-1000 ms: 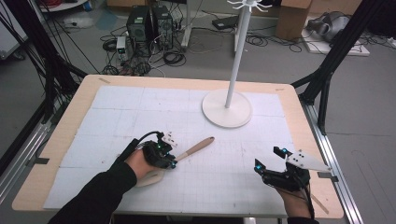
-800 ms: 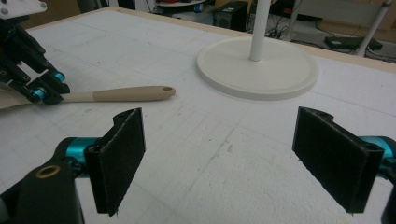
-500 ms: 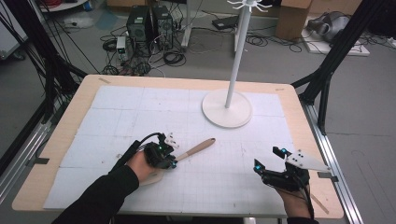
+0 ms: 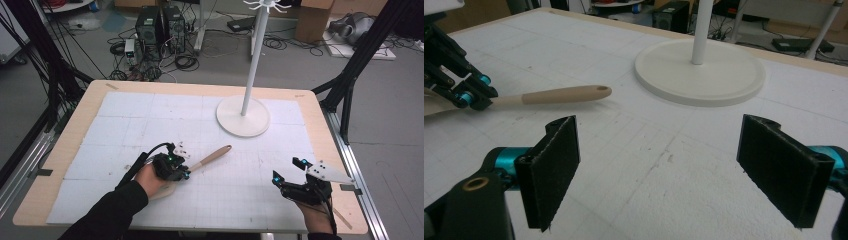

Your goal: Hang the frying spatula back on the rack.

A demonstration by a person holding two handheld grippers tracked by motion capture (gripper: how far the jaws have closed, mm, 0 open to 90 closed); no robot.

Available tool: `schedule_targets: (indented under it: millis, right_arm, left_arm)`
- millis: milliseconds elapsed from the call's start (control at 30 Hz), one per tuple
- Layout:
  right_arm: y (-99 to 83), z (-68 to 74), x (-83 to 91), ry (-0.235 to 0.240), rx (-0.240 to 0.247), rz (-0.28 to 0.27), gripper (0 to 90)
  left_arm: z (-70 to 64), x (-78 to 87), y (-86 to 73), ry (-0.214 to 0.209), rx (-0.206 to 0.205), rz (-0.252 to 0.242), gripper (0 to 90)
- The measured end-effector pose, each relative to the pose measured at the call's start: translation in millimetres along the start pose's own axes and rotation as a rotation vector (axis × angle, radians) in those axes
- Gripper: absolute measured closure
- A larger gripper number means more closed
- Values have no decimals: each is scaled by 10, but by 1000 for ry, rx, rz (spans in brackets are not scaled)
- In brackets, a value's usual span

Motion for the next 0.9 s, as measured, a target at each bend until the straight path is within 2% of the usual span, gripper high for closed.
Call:
schedule_targets:
  millis: [100, 267, 467, 667, 833, 900]
  right_arm:
    - [0, -3, 1, -1, 0, -1, 161]
    - [9, 11, 4, 2, -9, -5, 161]
    - [60, 70, -28, 25, -36, -29, 160]
    - [192, 217, -123, 77, -61, -69, 160]
    - [268, 381, -241, 138, -87, -58, 160]
    - [308, 434, -285, 153, -82, -63, 160]
  left_arm:
    - [8, 74, 38, 3, 17, -42, 777]
    - [29, 239, 118, 10, 66, -157, 777]
    - [8, 432, 192, 18, 97, -283, 777]
    - [-24, 585, 236, 44, 115, -390, 777]
    - [-70, 683, 270, 48, 134, -463, 776]
    - [-83, 710, 275, 64, 133, -484, 776]
Point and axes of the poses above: each handheld gripper's, and its own axes: x roughly backward along the jaws, y roughly out of its top, z roughly to its left, the point moved 9 cm from there along -x, roughly forward along the jaws, and after that the axes turned 3 degrees about z, right-handed, at the moved point
